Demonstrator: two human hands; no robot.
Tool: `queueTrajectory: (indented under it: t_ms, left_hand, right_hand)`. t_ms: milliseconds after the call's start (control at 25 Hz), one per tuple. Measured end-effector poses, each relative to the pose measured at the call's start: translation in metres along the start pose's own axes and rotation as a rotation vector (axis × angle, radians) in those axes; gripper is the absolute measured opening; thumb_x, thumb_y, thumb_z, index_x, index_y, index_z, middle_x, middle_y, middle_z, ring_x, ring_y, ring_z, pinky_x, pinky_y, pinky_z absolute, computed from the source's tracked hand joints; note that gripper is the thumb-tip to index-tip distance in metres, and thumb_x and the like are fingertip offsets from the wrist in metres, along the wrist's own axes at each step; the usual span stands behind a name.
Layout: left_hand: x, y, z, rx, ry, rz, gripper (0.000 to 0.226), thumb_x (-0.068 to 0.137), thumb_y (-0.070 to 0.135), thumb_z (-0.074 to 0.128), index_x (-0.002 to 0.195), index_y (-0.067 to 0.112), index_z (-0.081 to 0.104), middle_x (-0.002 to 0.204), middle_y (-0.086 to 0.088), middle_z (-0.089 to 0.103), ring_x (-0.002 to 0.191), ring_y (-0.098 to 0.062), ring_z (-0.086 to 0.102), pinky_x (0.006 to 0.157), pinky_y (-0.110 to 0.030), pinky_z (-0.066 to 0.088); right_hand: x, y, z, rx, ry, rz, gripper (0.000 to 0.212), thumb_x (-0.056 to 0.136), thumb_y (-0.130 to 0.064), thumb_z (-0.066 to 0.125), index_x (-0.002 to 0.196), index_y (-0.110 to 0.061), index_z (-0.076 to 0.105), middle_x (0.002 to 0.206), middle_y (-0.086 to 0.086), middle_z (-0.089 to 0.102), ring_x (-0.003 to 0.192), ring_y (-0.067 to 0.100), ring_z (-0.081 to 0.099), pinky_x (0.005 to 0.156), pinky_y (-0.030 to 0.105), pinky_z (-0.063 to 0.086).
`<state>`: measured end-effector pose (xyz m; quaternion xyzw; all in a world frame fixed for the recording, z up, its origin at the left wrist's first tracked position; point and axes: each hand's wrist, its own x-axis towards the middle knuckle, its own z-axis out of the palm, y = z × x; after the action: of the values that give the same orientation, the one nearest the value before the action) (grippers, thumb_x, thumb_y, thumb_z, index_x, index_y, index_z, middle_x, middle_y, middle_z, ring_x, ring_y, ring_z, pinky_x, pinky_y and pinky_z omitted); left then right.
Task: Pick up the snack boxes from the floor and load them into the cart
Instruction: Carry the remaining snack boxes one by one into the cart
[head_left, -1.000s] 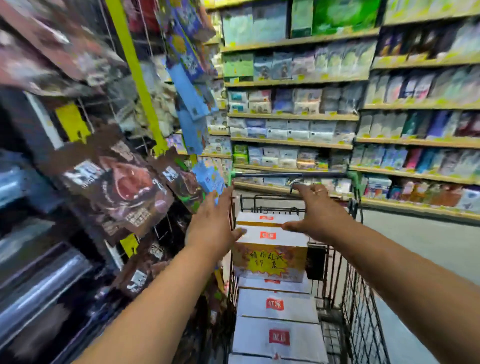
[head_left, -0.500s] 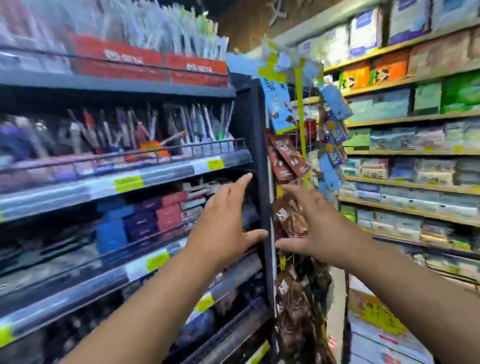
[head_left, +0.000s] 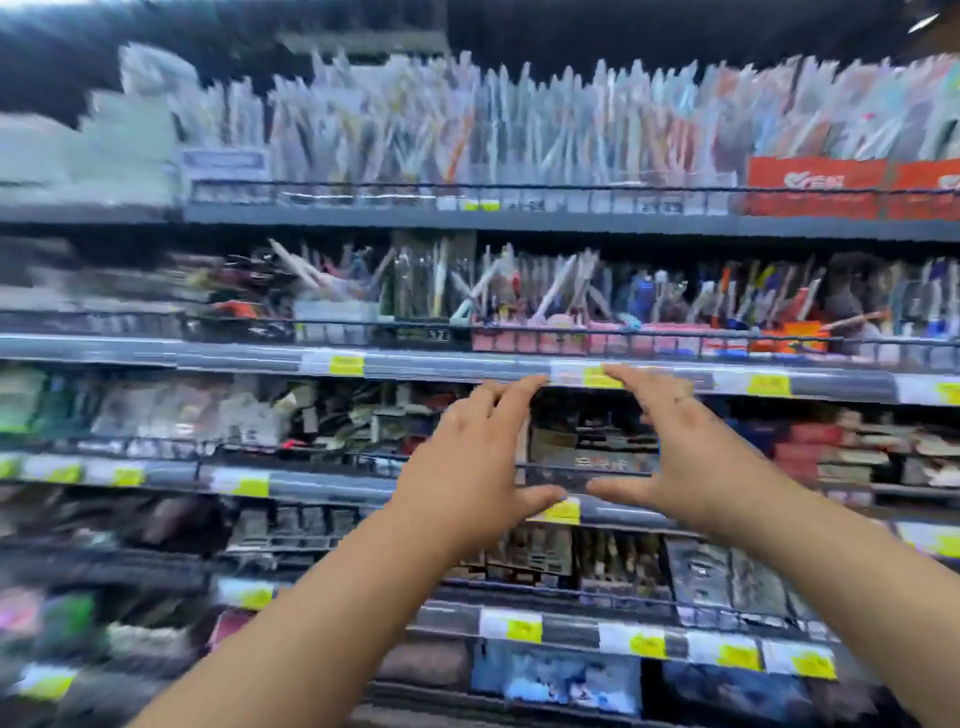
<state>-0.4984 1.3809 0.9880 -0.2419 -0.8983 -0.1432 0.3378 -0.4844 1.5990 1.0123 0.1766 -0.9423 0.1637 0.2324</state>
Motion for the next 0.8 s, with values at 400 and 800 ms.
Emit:
queueTrajectory:
  t_ms: [400,800]
  left_hand:
    - [-0.191,-0.039,-0.157,0.387,-0.05,-0.697,0.11,0.068,0.071,0.068,0.149,0.043,-0.001,0.15,0.007,0.026,0.139,-0.023,0.031,0.112,-0.042,0.034]
    - [-0.365,0.007,-0.266,0.571,0.037,-1.159,0.101,0.069,0.075,0.059,0.149,0.044,0.004,0.153,0.003,0.03,0.136,-0.023,0.036,0.104,-0.039,0.038]
  right_hand:
    - [0.009,-0.194,0.065,0.398,-0.241,-0.582,0.1,0.067,-0.062,0.074,0.142,-0.053,0.009,0.153,-0.009,0.02,0.135,0.017,0.037,0.105,0.033,0.036]
    - [-0.083,-0.358,0.126,0.672,-0.446,-0.937,0.097,0.066,-0.061,0.077,0.143,-0.05,0.018,0.151,-0.006,0.026,0.136,0.018,0.038,0.11,0.038,0.036]
